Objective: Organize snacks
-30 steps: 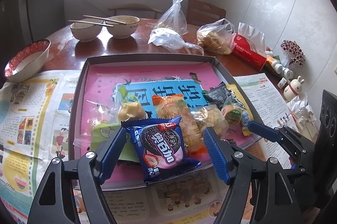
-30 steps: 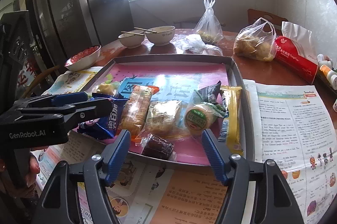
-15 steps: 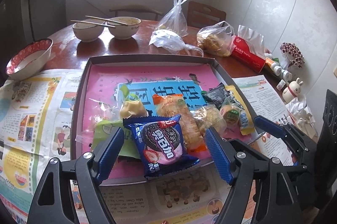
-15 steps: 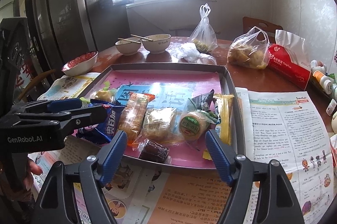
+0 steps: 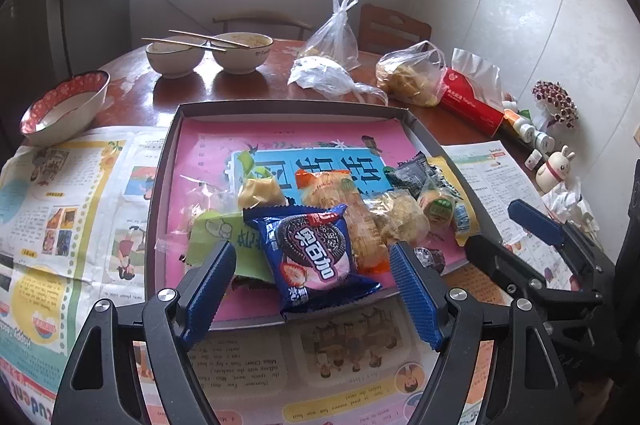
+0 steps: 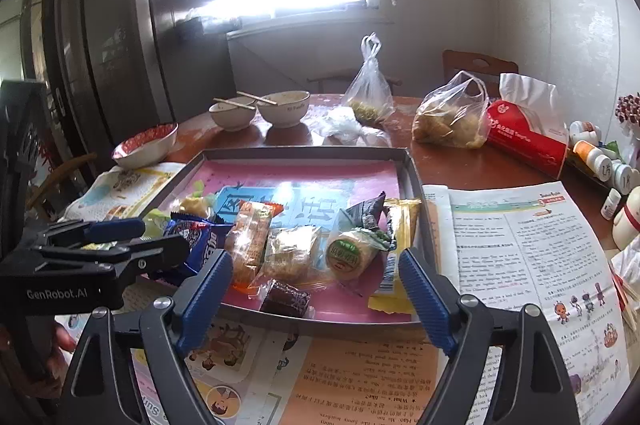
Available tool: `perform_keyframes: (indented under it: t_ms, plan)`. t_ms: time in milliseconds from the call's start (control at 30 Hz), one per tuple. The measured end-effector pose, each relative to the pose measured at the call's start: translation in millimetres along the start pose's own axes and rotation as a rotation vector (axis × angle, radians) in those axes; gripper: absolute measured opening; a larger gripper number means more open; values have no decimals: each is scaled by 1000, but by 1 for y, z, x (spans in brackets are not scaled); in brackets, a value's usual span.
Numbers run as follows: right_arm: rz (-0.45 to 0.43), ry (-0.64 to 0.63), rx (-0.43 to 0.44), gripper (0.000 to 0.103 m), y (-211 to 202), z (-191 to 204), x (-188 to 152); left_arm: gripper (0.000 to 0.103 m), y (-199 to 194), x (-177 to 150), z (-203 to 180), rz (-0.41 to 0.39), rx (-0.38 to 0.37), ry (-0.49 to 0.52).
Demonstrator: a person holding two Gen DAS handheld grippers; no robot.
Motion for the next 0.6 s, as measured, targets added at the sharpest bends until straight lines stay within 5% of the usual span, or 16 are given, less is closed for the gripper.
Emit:
perform_keyframes:
  t_ms: [600]
  plan:
    - [-4,-1,-2,95,-26,8,-8,80,-27,-17,0,-15,-1,10]
Point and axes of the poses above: each gripper's, at about its wrist camera, not at the fingertips, and y roughly the way its jaws point, z to its left, x to its top, the point moved 9 cm from there along y, roughly the way its jaws point, and after that the axes turned 11 degrees about -z, right-handed, at the moved point
